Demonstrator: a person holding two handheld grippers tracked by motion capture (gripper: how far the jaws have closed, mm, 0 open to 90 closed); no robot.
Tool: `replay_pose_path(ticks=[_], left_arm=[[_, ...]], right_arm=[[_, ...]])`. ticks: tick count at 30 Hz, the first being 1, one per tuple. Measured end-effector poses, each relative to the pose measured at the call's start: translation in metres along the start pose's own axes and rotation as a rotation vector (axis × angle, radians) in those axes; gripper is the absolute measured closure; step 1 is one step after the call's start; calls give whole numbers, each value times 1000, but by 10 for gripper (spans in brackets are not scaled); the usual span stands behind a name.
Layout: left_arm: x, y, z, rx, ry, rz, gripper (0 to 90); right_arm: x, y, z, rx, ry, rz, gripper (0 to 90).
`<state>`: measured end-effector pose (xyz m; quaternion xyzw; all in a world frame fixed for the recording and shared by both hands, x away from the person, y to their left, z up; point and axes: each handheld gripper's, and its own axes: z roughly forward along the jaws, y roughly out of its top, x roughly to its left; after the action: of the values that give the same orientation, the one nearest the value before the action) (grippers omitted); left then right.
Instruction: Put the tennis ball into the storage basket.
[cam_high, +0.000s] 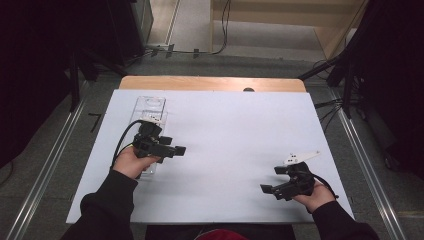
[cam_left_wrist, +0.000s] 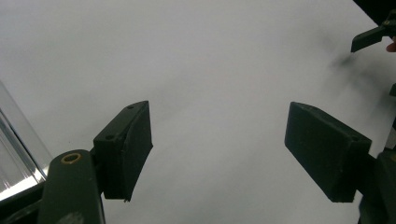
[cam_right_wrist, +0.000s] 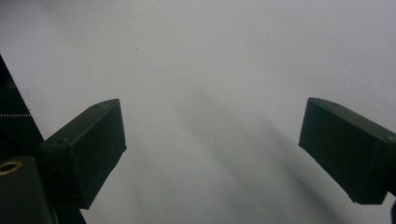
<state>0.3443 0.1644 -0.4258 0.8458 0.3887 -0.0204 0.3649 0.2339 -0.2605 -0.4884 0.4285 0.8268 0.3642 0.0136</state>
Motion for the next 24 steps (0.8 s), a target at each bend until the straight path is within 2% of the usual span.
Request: replay_pose_path(ticks=[3,8,14,17,24], left_arm=[[-1,-2,1,-5,2,5,241],[-5,-9,2,4,8,52,239],[-9,-17,4,7,17,78,239],[-10,-20,4,-4,6,64,239],[-13,-27,3,-16,4,83,239]], right_arm=[[-1,0,0,-2,-2,-1,53],[0,0,0,0,-2,0,54],[0,0,0,0,-5,0,54],[0,0,0,2,-6,1,53],[0,0,0,4,-8,-2,54]])
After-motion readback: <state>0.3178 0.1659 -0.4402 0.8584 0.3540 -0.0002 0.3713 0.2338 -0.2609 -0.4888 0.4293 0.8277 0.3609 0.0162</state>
